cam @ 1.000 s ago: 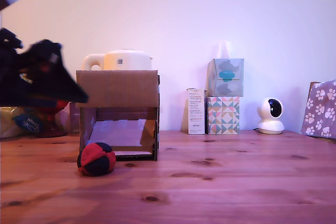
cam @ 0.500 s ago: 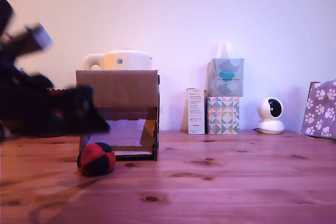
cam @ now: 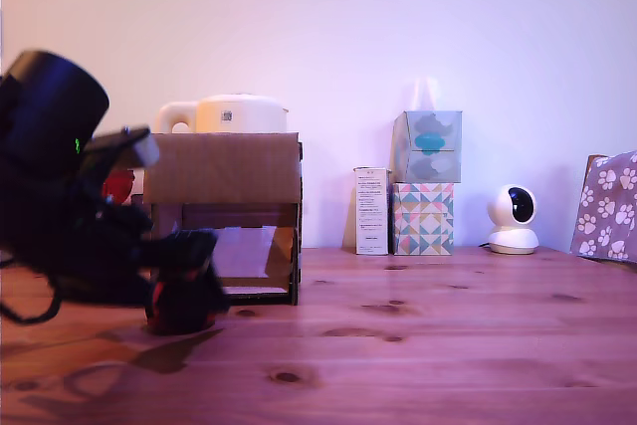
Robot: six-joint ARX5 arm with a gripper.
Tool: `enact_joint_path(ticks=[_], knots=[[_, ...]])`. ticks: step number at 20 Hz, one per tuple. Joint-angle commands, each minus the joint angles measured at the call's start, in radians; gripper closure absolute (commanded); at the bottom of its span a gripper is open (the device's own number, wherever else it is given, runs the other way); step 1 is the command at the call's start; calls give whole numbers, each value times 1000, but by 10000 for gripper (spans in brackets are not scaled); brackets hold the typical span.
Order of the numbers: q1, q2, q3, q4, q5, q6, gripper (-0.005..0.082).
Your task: Drop the footbag into the cardboard dice tower
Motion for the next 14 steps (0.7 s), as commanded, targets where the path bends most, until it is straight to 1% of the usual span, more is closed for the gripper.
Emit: enact_joint_path(ticks=[1, 2, 3, 6, 8, 10, 14], knots=[[5, 14, -8, -1, 1, 6, 548], [5, 14, -8, 0, 2, 7, 685], [5, 11, -8, 0, 4, 7, 748], [5, -18, -8, -4, 10, 8, 752], [5, -61, -8, -31, 10, 6, 752], [5, -133, -8, -102, 10, 6, 752], [5, -323, -8, -295, 29, 4, 753]])
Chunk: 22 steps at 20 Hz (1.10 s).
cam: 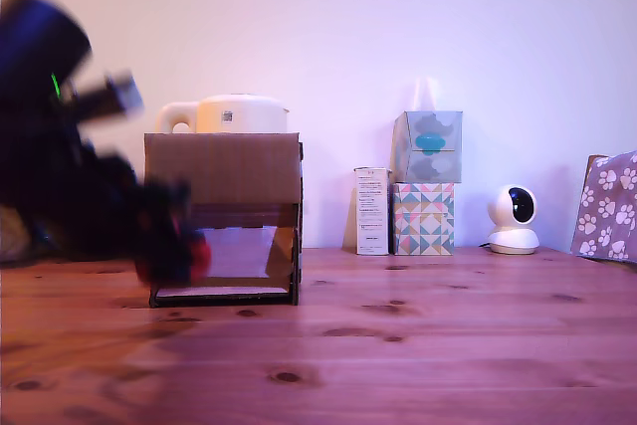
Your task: Drop the footbag into the cardboard dice tower
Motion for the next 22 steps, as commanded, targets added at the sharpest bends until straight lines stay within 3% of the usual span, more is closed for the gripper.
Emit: enact_joint_path(ticks=[1, 7, 11, 16, 19, 22], knots=[[-1, -70, -7, -58, 10, 3, 752], [-2, -367, -7, -221, 13, 3, 753], [-2, -497, -7, -156, 3, 3, 752], [-2, -458, -1, 143, -42, 8, 752], [-1, -359, 74, 156, -52, 27, 752], [-1, -232, 215, 71, -52, 34, 752]])
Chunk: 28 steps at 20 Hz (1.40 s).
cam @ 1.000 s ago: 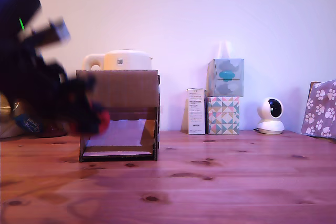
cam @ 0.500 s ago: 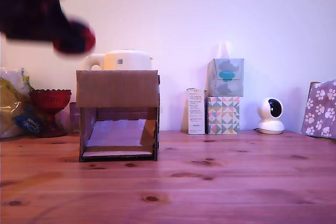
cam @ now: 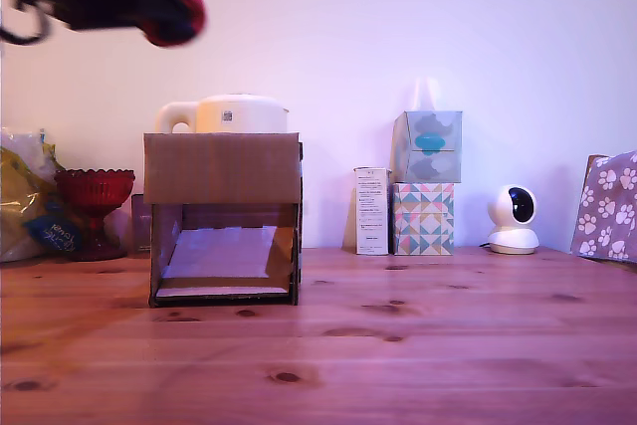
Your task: Drop the footbag into the cardboard dice tower
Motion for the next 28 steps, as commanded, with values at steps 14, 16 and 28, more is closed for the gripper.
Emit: enact_joint_path(ticks=[14, 16, 28], knots=[[57, 410, 625, -644, 13, 55, 600], [57, 409, 631, -661, 18, 55, 105], [54, 277, 641, -902, 145, 67, 790]])
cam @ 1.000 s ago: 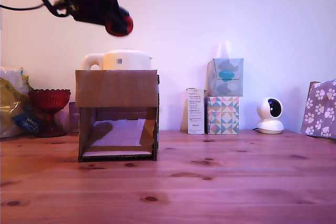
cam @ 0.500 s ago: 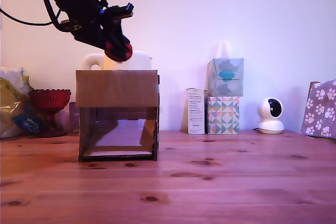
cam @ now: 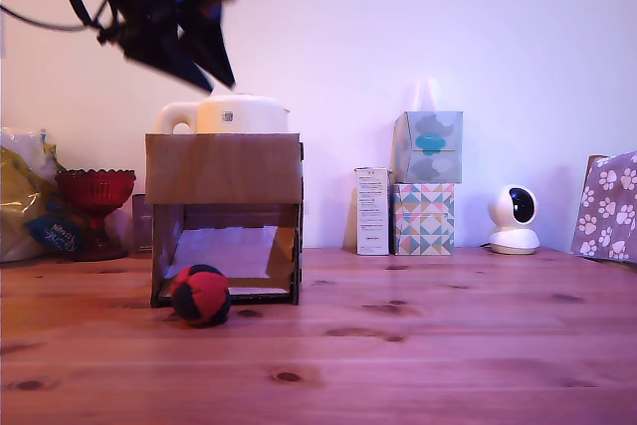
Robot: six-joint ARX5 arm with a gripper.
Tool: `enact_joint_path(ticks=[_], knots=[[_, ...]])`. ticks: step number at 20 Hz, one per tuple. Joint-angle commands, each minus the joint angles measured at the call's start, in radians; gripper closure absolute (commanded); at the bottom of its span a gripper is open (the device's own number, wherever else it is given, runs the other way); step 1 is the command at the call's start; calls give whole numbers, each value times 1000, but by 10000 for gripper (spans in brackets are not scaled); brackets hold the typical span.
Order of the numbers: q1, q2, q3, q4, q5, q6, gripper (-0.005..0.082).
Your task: Drop the footbag into the cardboard dice tower
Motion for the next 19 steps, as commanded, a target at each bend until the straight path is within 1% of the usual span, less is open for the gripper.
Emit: enact_joint_path(ticks=[1, 3, 7, 10, 13, 16, 17, 19], knots=[[-3, -70, -48, 32, 34, 10, 790], [-3, -131, -130, 86, 42, 8, 790], [-3, -252, -362, 261, 43, -12, 790], [-3, -342, -539, 388, 42, -40, 790], [-3, -423, -692, 475, 36, -55, 790], [4, -513, -821, 487, 24, -55, 790], [7, -541, -857, 481, 16, -61, 790], [8, -590, -903, 431, -2, -65, 790]])
